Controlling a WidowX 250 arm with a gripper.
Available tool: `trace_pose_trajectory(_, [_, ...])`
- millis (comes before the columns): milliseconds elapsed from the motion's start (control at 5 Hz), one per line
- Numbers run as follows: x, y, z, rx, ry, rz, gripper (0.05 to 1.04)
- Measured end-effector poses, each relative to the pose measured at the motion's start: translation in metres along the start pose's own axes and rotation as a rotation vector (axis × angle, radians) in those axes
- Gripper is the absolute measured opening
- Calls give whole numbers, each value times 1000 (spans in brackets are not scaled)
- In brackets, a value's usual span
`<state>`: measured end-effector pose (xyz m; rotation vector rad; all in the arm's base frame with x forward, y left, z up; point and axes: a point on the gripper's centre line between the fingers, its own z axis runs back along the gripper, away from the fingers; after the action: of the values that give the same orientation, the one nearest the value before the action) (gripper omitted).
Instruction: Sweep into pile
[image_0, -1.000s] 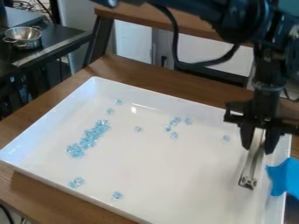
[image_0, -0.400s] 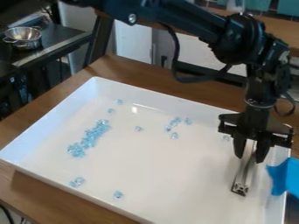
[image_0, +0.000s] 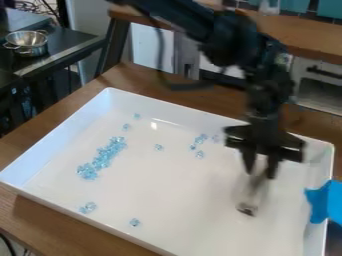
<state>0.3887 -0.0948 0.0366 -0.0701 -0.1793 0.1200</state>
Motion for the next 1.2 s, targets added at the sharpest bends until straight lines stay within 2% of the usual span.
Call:
trace_pose_trajectory(200, [-1, 27, 4, -13, 8, 6, 362])
trace_pose_trajectory(600, [4, 63, 5, -23, -8, 32, 362])
trace_pose_trajectory(1000, [17, 81, 4, -10, -15, 49, 362])
trace_pose_trajectory(1200, [20, 107, 6, -3, -7, 108, 362])
